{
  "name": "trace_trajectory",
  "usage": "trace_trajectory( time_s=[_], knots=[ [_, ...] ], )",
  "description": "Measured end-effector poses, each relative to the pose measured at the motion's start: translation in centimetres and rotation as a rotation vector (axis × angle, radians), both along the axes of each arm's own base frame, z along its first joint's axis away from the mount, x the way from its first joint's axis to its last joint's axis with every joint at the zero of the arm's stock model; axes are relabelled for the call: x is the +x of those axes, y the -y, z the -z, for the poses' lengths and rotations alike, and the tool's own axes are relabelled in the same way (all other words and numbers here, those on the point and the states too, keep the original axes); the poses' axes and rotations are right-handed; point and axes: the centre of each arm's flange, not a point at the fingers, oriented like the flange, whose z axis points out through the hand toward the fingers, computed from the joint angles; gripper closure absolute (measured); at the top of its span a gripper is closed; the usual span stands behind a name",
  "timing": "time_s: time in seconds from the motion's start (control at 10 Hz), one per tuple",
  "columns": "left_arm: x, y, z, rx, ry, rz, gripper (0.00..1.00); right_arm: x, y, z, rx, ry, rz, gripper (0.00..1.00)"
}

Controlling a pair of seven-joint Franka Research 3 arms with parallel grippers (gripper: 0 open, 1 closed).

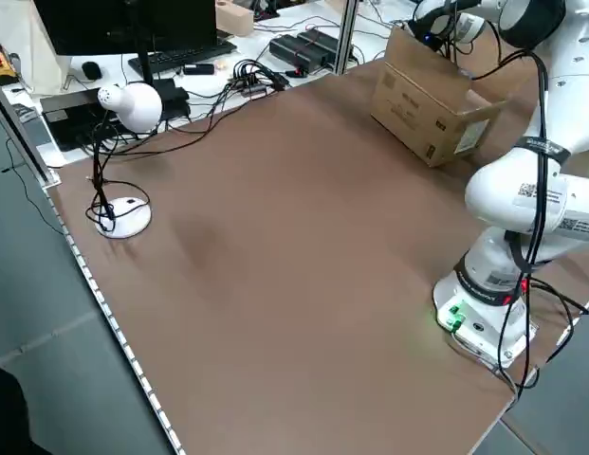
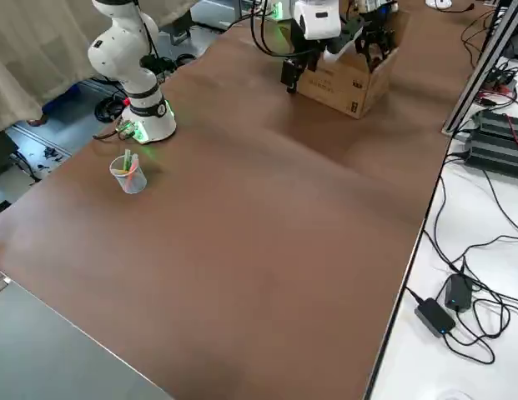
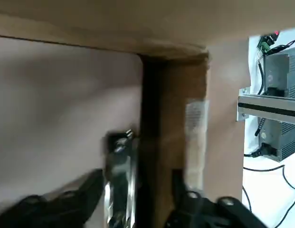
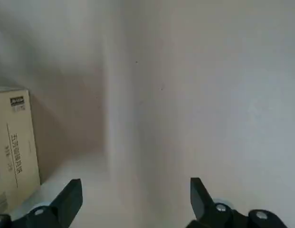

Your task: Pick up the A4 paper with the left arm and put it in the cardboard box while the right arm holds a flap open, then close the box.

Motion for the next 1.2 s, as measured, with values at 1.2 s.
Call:
trace_trajectory(
  time_s=[1.2],
  knots=[
    [-3.1, -1.3, -11.4, 0.070, -0.150, 0.093, 0.00, 1.2, -2.2, 9.6, 0.295, -0.195, 0.086, 0.07]
  ],
)
